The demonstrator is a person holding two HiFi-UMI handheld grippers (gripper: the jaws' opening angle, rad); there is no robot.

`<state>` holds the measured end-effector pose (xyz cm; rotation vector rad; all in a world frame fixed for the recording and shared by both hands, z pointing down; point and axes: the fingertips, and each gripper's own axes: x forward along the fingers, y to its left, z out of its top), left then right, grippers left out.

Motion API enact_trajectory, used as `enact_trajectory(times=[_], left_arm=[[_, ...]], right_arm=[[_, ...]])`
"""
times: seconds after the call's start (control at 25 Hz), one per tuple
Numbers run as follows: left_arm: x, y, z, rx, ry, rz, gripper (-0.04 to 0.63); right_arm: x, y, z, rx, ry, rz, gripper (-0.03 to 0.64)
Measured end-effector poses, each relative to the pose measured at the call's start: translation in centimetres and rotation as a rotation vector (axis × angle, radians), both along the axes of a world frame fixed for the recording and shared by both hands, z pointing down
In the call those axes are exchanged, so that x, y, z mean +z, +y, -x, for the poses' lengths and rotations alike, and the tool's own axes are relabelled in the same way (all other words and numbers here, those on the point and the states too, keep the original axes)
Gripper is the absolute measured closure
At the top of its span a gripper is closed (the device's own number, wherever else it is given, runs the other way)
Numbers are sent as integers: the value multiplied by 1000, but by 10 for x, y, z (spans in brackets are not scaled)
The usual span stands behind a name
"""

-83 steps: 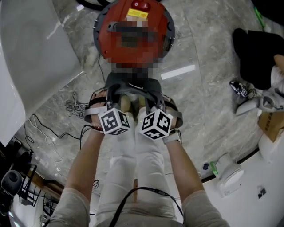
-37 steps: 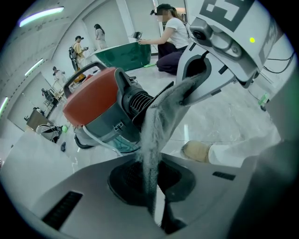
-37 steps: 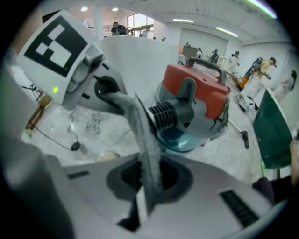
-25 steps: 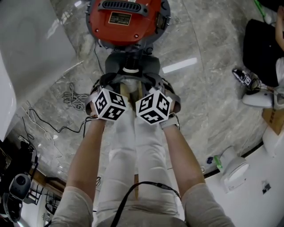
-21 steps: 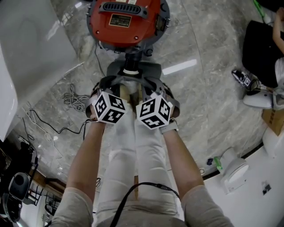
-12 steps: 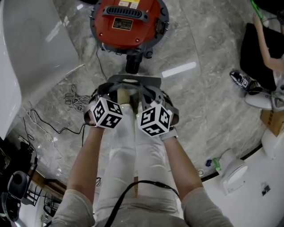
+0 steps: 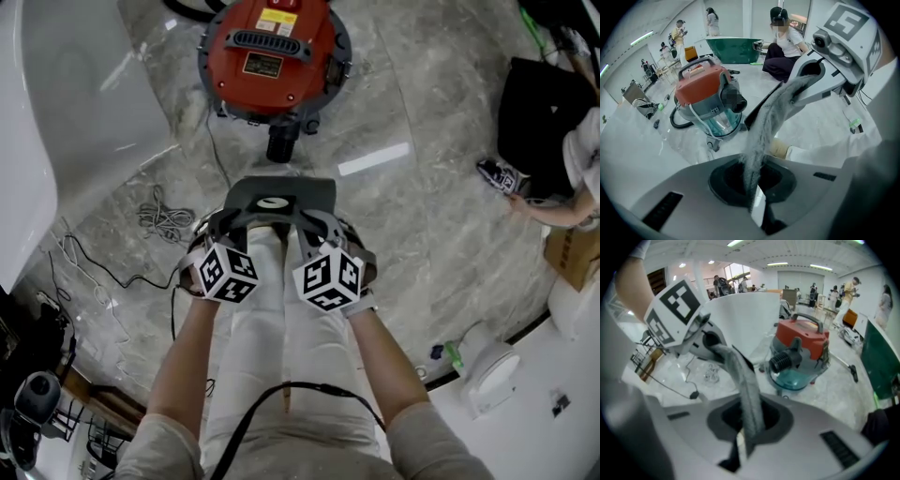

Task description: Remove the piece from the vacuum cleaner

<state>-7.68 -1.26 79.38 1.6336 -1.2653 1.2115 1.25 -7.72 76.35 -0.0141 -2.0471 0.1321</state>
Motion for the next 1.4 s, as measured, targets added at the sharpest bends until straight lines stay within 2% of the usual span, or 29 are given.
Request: enact_trajectory(times=[0.32, 0.52, 0.6, 0.88, 1.4], left_arm=[[-55, -3, 4, 41, -16, -56, 563], [-103, -12, 9, 52, 2, -187, 563], [-123, -13, 11, 49, 19, -218, 563], [-192, -17, 18, 73, 49, -286, 563], [-294, -23, 39, 62, 38, -390, 563]], right_arm=[[-53, 4, 1, -14, -62, 24, 591], [-98, -1, 6, 32, -113, 34, 591], [-117, -5, 8, 43, -131, 37, 591], [-184, -15, 19, 29, -200, 23, 591], [-291, -10, 36, 1, -307, 18, 591]])
